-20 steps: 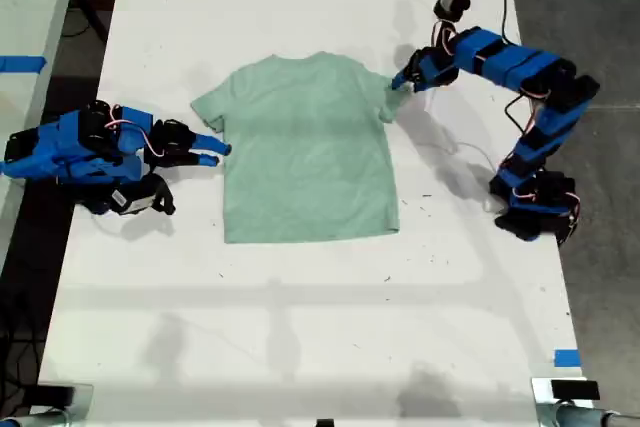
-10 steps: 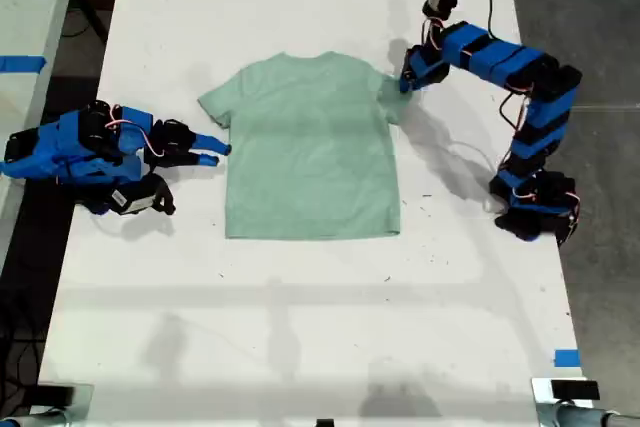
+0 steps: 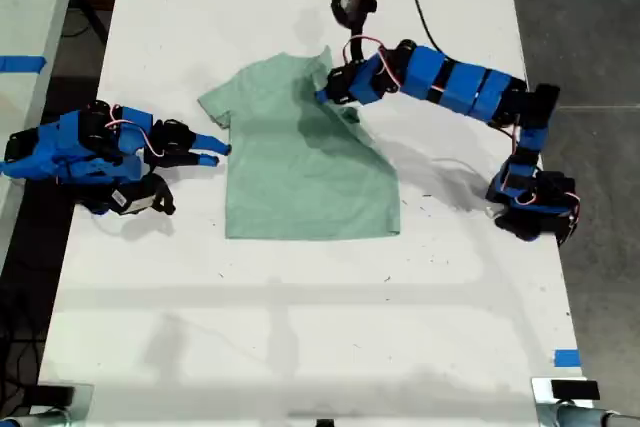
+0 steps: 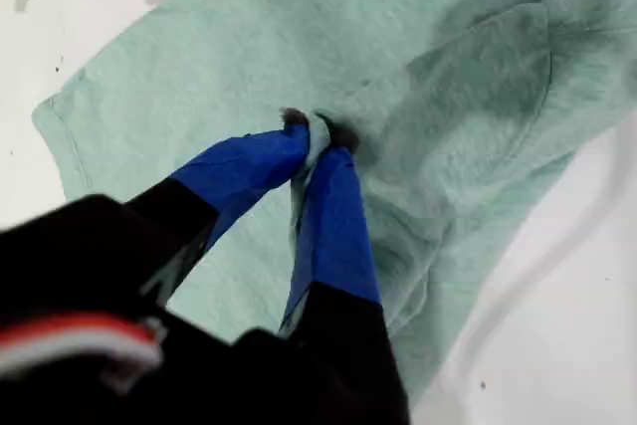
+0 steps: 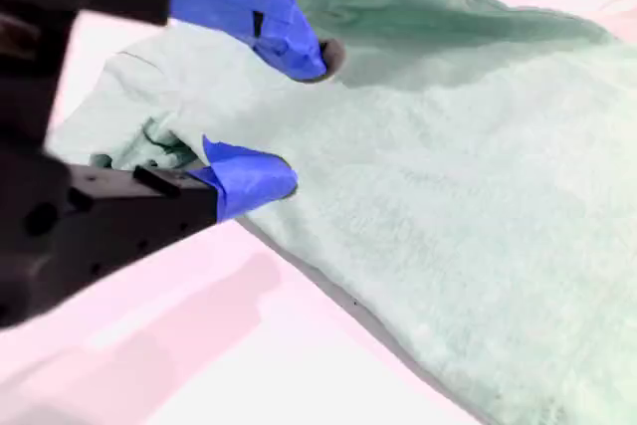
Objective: Fold t shirt
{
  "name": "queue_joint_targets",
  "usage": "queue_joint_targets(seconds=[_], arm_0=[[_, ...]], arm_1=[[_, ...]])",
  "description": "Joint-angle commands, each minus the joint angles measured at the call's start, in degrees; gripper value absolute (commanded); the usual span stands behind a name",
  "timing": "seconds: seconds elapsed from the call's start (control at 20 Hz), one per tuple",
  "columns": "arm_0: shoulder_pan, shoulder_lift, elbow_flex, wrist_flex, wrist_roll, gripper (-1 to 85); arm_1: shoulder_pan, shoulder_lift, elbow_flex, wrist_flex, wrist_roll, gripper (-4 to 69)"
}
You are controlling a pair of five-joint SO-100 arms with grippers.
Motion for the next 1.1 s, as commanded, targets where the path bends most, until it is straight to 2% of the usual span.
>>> queue_joint_targets(seconds=[0.0,0.05,0.2,0.3,0.35,0.4,0.5,0.6,0.75,0.8,0.85,0.95,1.05], arm_0=[[-0.7,0.3,0.0,0.0,-0.3,15.5],[-0.7,0.3,0.0,0.0,-0.3,15.5],[-0.7,0.3,0.0,0.0,-0.3,15.5],[-0.7,0.3,0.0,0.0,-0.3,15.5],[-0.7,0.3,0.0,0.0,-0.3,15.5],[-0.7,0.3,0.0,0.0,-0.3,15.5],[-0.7,0.3,0.0,0.0,-0.3,15.5],[-0.7,0.3,0.0,0.0,-0.3,15.5],[-0.7,0.3,0.0,0.0,-0.3,15.5],[-0.7,0.3,0.0,0.0,-0.3,15.5],[-0.7,0.3,0.0,0.0,-0.3,15.5],[-0.7,0.3,-0.1,0.0,-0.3,15.5],[-0.7,0.3,-0.1,0.0,-0.3,15.6]], arm_1=[[-2.5,-1.9,-5.7,-2.7,0.3,10.6],[-2.3,-2.2,-7.0,-1.2,-0.2,18.4],[0.7,4.0,-7.6,5.6,-1.1,20.5],[4.1,12.7,-2.5,10.8,-0.7,16.5],[6.2,17.3,1.0,13.9,-0.6,1.0],[7.8,23.7,7.5,15.3,-0.3,1.3],[9.8,40.3,26.5,12.9,0.6,1.3],[10.1,58.6,48.4,6.9,3.5,1.3],[3.6,80.9,80.7,-6.7,8.3,2.4],[2.6,88.5,89.9,-8.0,11.1,2.4],[2.3,98.9,98.5,-7.2,14.0,2.4],[0.7,124.4,113.8,1.8,19.0,2.4],[2.7,124.0,113.8,7.1,25.7,2.5]])
